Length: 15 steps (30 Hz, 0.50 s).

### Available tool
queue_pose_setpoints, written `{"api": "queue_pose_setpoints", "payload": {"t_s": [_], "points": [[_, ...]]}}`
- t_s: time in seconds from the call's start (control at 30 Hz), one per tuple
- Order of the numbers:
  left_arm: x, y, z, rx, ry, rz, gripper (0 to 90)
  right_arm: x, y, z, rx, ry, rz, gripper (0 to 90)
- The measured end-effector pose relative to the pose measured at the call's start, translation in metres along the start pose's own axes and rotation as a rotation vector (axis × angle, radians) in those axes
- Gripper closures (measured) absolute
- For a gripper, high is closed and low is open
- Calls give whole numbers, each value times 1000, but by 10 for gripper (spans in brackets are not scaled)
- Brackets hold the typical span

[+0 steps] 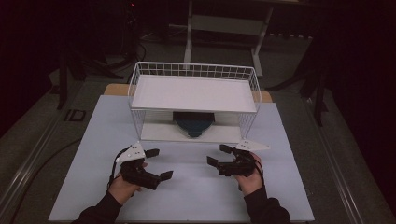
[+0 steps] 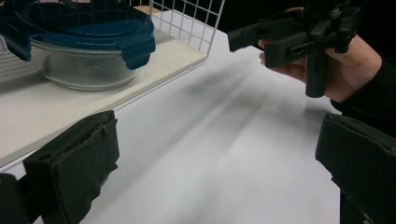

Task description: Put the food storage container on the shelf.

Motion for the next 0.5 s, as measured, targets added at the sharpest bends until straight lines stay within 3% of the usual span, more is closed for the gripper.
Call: {"api": "queue_pose_setpoints", "payload": {"t_s": [0.5], "points": [[1, -1, 1, -2, -18, 2, 0, 12, 23, 33, -41, -10, 43, 167]]}}
Point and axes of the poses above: each handheld gripper's, and its own axes: y roughly backward along the jaws, z roughly out of its underside, x roughly to its right, the point moved 1 cm from there along -y, roughly forward along the jaws, and after that the axes turned 8 degrees about -x, right-handed, at the moved point
